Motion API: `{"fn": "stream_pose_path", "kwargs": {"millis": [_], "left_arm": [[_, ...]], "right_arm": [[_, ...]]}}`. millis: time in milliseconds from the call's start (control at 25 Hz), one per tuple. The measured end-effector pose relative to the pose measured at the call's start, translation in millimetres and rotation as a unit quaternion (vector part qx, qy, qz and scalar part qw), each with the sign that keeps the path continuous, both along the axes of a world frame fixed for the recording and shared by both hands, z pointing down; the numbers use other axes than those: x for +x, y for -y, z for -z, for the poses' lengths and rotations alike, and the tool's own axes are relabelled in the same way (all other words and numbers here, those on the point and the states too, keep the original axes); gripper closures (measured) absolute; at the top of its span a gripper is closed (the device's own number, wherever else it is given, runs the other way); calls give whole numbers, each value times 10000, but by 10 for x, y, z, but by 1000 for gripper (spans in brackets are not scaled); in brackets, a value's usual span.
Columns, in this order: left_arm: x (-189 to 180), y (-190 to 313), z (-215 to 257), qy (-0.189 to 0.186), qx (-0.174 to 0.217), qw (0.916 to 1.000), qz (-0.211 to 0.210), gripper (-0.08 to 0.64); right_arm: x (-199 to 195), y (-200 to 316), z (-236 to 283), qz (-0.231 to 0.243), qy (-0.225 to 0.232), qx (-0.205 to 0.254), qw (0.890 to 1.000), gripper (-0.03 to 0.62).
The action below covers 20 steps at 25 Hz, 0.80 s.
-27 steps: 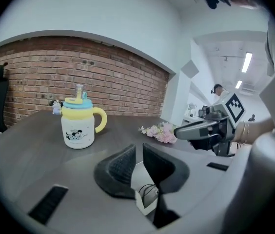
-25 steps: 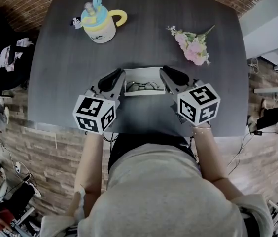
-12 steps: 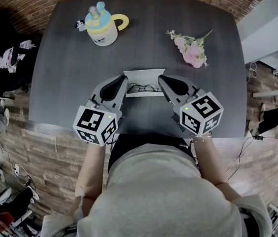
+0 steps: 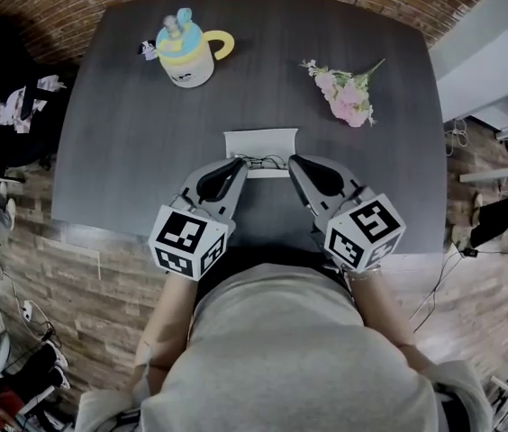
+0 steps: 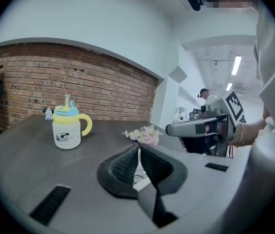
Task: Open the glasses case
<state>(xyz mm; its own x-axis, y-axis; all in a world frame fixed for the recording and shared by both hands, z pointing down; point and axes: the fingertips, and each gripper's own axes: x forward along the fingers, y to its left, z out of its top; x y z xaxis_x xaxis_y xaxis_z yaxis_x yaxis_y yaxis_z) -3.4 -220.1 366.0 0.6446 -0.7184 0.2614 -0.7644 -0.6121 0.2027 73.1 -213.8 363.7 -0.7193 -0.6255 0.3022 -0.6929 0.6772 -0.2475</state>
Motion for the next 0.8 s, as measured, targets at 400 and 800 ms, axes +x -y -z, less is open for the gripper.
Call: {"fn": "stream_pose_path", "kwargs": {"millis": [400,800], "left_arm": [[48,-162,-282,85,-596,9981,138,527],[93,-283,-386,-35,-815,9966,139,526]], "right_arm": [[-38,-167,-189,67,-136,-289,9995,584],[-55,-292,-288,204,-196,-513,9983,586]]}}
